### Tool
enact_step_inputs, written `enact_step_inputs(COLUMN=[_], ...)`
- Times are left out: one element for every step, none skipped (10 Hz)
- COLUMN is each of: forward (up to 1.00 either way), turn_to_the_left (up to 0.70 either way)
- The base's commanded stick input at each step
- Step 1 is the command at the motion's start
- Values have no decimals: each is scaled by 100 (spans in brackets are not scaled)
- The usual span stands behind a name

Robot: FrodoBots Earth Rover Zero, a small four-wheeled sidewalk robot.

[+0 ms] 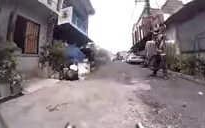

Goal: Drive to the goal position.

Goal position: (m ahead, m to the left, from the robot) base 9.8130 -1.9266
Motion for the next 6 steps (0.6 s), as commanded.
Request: enact_step_inputs(forward=[70,70,70,70,70,70], turn_to_the_left=[-14,-14,-14,-14,-7,0])
